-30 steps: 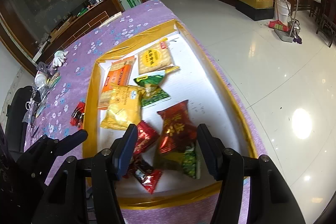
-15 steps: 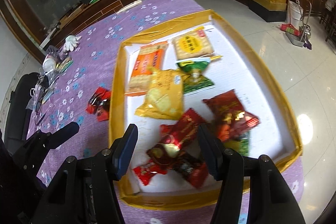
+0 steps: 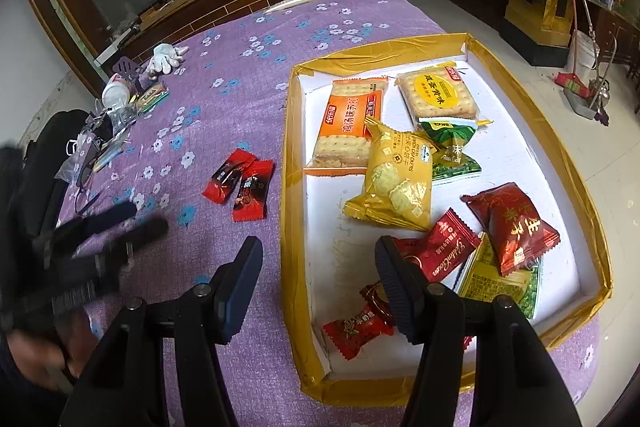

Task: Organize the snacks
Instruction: 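Withdraw both tools from the tray toward the last red candies, then grasp a red candy with the left tool while the right grasps another red candy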

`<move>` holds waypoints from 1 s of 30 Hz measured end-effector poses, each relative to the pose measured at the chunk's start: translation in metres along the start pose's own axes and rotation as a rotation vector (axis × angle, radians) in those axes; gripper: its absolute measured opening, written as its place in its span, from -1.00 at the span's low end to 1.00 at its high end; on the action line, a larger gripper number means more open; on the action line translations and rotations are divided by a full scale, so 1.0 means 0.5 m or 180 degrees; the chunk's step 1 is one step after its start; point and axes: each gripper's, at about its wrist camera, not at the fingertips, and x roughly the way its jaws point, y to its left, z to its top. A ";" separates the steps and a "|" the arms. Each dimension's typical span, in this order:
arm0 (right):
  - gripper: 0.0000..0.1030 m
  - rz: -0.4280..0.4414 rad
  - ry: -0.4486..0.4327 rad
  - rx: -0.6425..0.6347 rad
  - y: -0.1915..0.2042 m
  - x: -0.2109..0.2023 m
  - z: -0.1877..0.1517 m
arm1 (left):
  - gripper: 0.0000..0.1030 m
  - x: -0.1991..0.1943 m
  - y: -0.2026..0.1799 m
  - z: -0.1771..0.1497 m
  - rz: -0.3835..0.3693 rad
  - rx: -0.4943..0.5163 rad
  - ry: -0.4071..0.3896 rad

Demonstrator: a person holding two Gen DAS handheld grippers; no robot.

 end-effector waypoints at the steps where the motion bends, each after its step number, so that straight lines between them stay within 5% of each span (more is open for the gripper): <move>1: 0.12 -0.0021 -0.0009 0.0000 -0.002 -0.003 -0.002 | 0.36 0.010 -0.001 0.009 0.0020 0.0027 0.0021; 11: 0.12 -0.0195 -0.0139 -0.0038 -0.036 -0.049 -0.021 | -0.07 0.155 -0.041 0.055 0.0013 0.0402 0.0408; 15: 0.12 -0.0205 -0.0137 -0.0025 -0.046 -0.054 -0.024 | -0.19 0.175 -0.042 0.067 0.0075 0.0421 0.0374; 17: 0.12 -0.0191 -0.0121 -0.0035 -0.045 -0.052 -0.024 | -0.43 0.175 -0.035 0.068 0.0127 0.0399 0.0348; 30: 0.12 0.0250 0.0060 -0.0449 0.078 0.003 0.016 | -0.43 0.051 0.067 -0.077 0.0319 -0.0102 0.0336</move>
